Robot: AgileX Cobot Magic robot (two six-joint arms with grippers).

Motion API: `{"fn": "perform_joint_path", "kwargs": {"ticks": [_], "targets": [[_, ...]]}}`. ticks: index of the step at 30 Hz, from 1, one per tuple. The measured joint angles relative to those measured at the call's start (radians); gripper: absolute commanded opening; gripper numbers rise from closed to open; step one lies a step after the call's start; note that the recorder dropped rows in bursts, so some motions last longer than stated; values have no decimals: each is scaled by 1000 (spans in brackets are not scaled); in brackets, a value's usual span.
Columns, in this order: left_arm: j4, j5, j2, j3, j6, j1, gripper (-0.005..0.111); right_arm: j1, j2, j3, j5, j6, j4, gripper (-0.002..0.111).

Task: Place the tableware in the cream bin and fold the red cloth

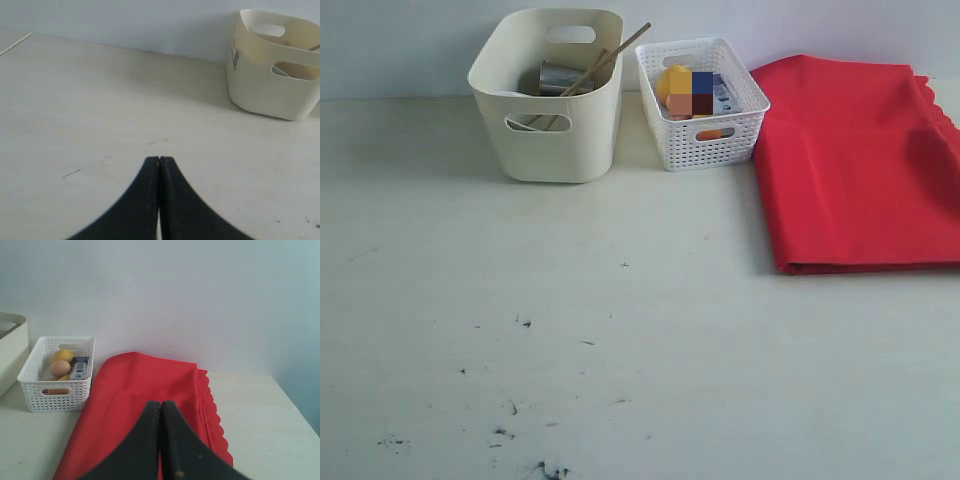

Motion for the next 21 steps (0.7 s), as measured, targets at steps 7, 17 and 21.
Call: {"fn": "perform_joint_path", "kwargs": {"ticks": [7,17,21], "targets": [[0,0,0,0,0,0,0,0,0,0,0,0,0,0],[0,1,0,0,0,0,0,3,-20,0,0,0,0,0],[0,1,0,0,0,0,0,3,-23,0,0,0,0,0]]}}
